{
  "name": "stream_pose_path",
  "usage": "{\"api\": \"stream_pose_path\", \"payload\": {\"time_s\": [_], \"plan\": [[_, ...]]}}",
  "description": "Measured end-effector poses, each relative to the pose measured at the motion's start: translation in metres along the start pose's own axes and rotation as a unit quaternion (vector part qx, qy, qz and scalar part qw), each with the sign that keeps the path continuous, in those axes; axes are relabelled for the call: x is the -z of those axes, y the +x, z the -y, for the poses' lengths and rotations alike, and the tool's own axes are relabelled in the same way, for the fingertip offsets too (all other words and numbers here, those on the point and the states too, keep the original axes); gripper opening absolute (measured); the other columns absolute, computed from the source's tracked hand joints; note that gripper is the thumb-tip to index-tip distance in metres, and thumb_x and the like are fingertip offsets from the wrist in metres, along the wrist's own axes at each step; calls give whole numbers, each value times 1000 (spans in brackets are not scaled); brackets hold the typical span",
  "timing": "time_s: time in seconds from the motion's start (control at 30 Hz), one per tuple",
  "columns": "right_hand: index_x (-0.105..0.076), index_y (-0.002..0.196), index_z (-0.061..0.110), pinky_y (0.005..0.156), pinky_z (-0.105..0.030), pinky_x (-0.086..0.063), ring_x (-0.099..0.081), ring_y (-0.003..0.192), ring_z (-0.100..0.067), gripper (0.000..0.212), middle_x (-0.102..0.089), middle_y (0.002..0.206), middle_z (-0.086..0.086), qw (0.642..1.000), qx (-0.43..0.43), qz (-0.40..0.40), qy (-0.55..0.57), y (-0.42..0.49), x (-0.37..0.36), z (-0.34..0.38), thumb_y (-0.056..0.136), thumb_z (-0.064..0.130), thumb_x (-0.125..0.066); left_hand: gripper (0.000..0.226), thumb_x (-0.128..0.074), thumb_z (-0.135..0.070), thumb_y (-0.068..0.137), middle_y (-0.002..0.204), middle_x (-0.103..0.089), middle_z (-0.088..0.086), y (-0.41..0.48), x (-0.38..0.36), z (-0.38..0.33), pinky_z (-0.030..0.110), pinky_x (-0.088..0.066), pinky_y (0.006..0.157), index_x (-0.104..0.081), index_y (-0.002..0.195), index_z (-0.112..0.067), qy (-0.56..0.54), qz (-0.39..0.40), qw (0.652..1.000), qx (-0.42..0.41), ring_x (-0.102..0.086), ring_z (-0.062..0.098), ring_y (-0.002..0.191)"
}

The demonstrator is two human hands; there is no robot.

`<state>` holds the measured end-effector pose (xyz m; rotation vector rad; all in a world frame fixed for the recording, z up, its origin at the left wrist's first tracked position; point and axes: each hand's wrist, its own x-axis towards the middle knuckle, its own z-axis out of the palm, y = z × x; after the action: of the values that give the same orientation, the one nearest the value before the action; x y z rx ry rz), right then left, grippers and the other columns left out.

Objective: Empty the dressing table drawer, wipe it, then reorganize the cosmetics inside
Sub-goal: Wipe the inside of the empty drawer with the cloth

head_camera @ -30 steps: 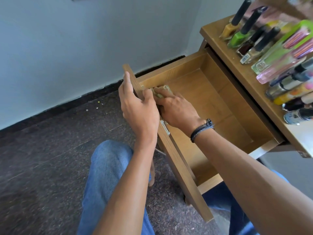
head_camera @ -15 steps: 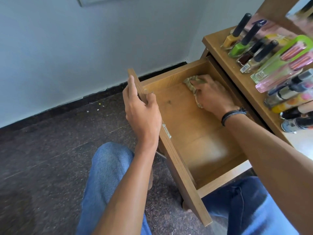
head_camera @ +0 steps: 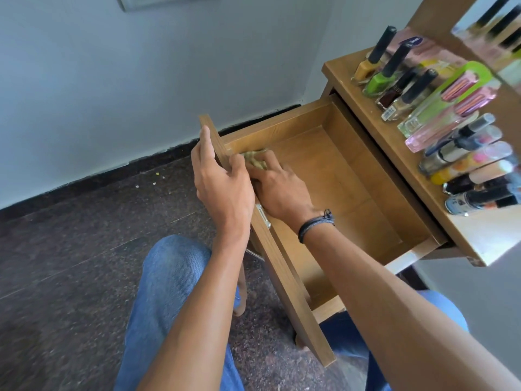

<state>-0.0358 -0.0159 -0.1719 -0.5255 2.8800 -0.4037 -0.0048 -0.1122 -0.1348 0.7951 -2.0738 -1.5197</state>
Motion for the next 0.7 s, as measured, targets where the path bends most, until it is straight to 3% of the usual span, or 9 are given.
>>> {"api": "stream_pose_path", "payload": {"time_s": [0.13,0.23,0.33,0.47,0.6,0.7], "plan": [[-43,151,42,85,-46,-57,-53,112,-31,46,-32,151,5,999,30,19,-39,1,9,-17,106,30,-50,65,-58,-10,88,142,-52,-6,1,0,3,17,-34,99,-46,151,-21,7,9,1000,-6,-51,9,127],[-57,142,36,100,-48,-52,-53,125,-30,44,-32,156,6,998,2,4,-65,7,22,-47,102,17,-57,65,-57,-10,88,138,-53,-7,1,2,1,19,-37,95,-45,151,-21,4,14,1000,-6,-54,8,119],[-53,145,29,94,-54,-52,-49,129,-36,44,-35,157,-1,992,-68,-13,-107,12,39,-80,103,18,-48,65,-57,-10,89,137,-53,-8,1,2,0,27,-45,96,-44,151,-22,4,15,1000,-6,-57,9,115],[-46,150,26,86,-52,-53,-50,127,-37,47,-39,157,-3,982,-78,-39,-166,17,48,-97,103,17,-44,65,-57,-11,89,138,-53,-8,1,1,0,36,-50,98,-44,151,-23,3,17,1000,-12,-59,13,116],[-36,155,25,81,-48,-53,-43,132,-35,58,-33,161,-3,982,-88,-43,-160,14,41,-94,100,7,-37,65,-58,-10,90,139,-53,-9,0,2,-1,25,-47,95,-44,151,-23,6,13,1000,-17,-58,9,116],[-34,154,22,78,-46,-50,-40,130,-35,58,-29,164,-3,984,-96,-67,-136,8,34,-90,99,6,-33,64,-58,-9,90,139,-53,-8,0,1,1,3,-37,86,-45,151,-22,1,11,1000,-13,-55,3,115]]}}
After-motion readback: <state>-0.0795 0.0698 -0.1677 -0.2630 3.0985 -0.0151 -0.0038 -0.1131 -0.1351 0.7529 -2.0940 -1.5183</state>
